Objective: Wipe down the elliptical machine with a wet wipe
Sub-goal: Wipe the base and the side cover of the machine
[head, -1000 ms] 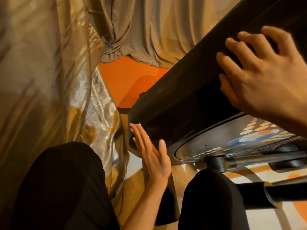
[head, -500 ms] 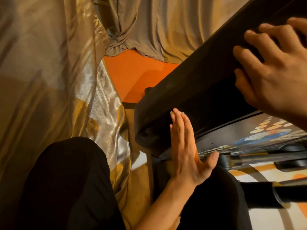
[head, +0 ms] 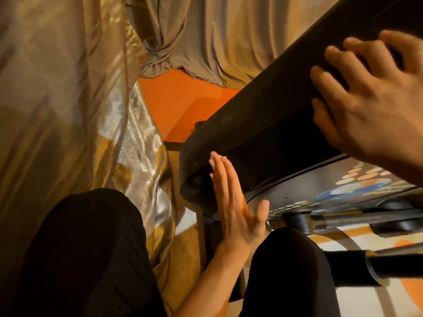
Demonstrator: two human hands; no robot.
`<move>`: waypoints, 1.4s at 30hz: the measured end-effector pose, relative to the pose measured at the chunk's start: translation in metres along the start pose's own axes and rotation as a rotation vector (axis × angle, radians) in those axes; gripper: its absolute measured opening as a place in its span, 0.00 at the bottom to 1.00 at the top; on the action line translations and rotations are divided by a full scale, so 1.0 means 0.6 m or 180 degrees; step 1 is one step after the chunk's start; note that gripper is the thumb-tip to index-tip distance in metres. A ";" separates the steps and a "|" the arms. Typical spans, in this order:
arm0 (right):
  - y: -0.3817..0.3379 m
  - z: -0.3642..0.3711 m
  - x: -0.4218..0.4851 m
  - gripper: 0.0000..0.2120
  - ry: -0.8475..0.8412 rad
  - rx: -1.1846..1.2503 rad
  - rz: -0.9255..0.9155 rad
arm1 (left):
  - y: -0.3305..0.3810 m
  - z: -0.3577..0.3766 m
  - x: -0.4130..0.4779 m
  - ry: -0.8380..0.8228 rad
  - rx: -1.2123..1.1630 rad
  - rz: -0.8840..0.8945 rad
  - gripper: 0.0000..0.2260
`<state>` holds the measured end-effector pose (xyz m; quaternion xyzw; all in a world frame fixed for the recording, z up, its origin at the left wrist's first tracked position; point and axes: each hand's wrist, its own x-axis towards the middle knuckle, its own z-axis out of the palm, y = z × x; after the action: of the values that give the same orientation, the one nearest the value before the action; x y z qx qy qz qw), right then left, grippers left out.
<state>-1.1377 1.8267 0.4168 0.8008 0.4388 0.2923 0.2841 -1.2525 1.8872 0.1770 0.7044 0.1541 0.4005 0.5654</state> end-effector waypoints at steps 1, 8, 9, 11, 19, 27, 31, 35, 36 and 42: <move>0.000 0.001 0.001 0.28 -0.0009 -0.0005 -0.0002 | -0.010 0.001 -0.003 0.0052 0.0004 -0.0049 0.46; 0.002 0.010 0.000 0.28 -0.0014 0.0022 0.0003 | -0.106 -0.021 -0.028 0.0721 -0.0483 -0.1051 0.45; 0.002 0.010 0.001 0.28 -0.0037 0.0029 -0.0006 | -0.110 -0.026 -0.007 0.0773 -0.0435 -0.1012 0.44; 0.000 0.013 0.001 0.28 -0.0030 0.0033 -0.0026 | -0.107 -0.028 0.023 0.0709 -0.0138 -0.0654 0.41; 0.005 0.020 0.002 0.30 -0.0222 -0.0012 -0.0017 | -0.062 -0.011 -0.070 0.0171 -0.0746 -0.0801 0.45; 0.001 0.015 0.001 0.28 -0.0047 0.0108 -0.0012 | -0.116 -0.026 -0.001 0.0968 -0.0825 -0.1720 0.49; -0.001 0.009 0.000 0.27 -0.0002 0.0073 -0.0021 | -0.099 0.008 -0.041 0.0990 -0.1086 -0.2303 0.54; -0.005 -0.008 0.000 0.27 0.0018 0.0000 -0.0042 | -0.076 0.022 -0.064 0.0777 -0.0521 -0.2339 0.41; -0.005 -0.011 -0.001 0.27 0.0020 0.0006 -0.0025 | -0.066 0.023 -0.056 0.0849 -0.0705 -0.2242 0.42; -0.005 -0.021 0.001 0.30 -0.0134 -0.0059 -0.0045 | 0.024 0.004 0.037 0.0346 -0.0295 -0.0418 0.42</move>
<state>-1.1479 1.8309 0.4233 0.8010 0.4356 0.2775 0.3028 -1.2398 1.8959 0.1986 0.6430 0.2117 0.4069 0.6133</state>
